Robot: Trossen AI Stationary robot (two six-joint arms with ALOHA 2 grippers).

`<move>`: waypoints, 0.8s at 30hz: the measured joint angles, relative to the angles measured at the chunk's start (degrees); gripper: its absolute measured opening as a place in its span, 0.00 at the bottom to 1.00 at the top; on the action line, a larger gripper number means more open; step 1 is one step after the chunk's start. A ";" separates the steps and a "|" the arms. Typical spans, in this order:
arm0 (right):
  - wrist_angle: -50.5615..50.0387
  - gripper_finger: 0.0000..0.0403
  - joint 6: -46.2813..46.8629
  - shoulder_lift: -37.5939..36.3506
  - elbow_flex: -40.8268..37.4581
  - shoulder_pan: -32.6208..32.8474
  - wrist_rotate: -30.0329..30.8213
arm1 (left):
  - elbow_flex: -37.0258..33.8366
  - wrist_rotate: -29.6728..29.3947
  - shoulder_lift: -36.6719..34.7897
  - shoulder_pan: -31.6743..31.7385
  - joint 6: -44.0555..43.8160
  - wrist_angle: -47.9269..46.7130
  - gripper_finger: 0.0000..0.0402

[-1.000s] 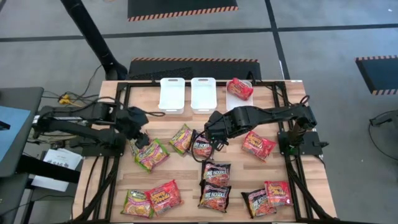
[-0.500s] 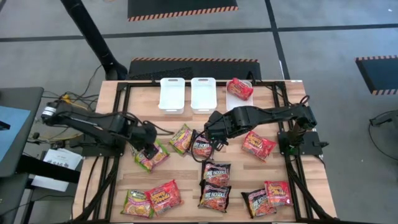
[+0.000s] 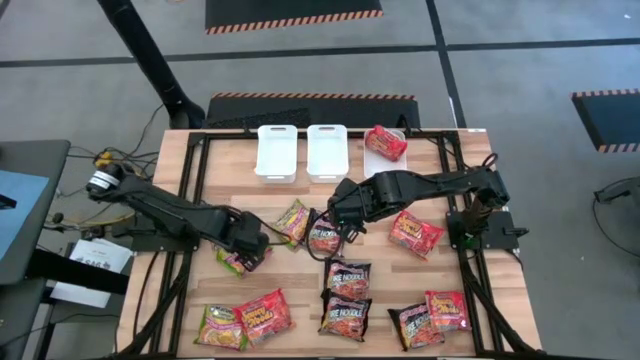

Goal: Sort Maruchan noodles
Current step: Put the green noodle pack into the left white bin

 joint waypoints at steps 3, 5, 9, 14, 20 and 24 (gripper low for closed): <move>0.01 0.58 0.00 0.00 0.00 0.01 -0.01 | -0.02 -0.66 3.18 0.02 -0.89 -0.10 0.54; 0.01 0.58 0.00 0.00 0.00 0.01 -0.01 | -0.02 -1.45 4.97 0.02 -1.84 -0.12 0.54; 0.01 0.58 0.00 0.00 0.00 0.00 -0.01 | -0.02 -3.22 7.70 0.02 -3.38 -0.14 0.54; 0.01 0.58 0.02 0.00 0.00 0.01 -0.12 | 0.13 -3.72 10.37 0.02 -3.79 -0.38 0.54; -0.01 0.58 0.04 0.00 0.00 0.01 -0.16 | 0.23 -3.27 11.53 0.02 -4.75 -0.33 0.54; -0.01 0.58 0.06 0.00 0.00 0.01 -0.19 | 0.11 -3.09 11.57 0.02 -5.03 0.76 0.54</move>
